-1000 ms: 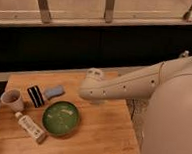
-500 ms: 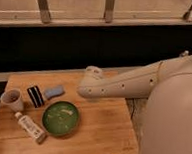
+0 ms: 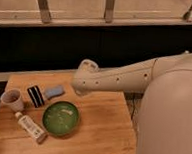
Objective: Knock the eraser over
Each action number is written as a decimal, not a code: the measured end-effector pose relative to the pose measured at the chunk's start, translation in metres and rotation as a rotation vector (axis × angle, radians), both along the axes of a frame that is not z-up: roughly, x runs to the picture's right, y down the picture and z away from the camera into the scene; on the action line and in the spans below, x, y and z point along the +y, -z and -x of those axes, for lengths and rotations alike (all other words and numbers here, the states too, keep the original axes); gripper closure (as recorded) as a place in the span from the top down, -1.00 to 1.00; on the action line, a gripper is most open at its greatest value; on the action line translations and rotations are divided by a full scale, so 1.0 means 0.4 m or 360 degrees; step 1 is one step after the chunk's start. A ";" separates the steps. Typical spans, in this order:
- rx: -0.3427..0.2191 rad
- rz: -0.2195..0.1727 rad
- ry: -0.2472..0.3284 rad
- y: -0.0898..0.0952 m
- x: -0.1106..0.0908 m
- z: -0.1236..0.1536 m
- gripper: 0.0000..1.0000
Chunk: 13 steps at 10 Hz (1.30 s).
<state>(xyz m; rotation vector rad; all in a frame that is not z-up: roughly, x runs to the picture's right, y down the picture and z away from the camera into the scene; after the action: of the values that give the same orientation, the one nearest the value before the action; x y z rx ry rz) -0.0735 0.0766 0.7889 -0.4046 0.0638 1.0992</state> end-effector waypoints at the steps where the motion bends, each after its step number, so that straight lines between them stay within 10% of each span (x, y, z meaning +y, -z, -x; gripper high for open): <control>1: -0.0048 0.0005 0.0016 -0.001 -0.001 0.020 -1.00; 6: -0.0320 0.0086 0.0182 -0.033 0.018 0.214 -1.00; 13: -0.0285 0.0154 0.0211 -0.043 0.028 0.191 -1.00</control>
<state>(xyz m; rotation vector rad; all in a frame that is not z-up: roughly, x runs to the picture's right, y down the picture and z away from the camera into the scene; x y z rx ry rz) -0.1501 0.0880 0.8063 -0.5766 -0.0144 0.9275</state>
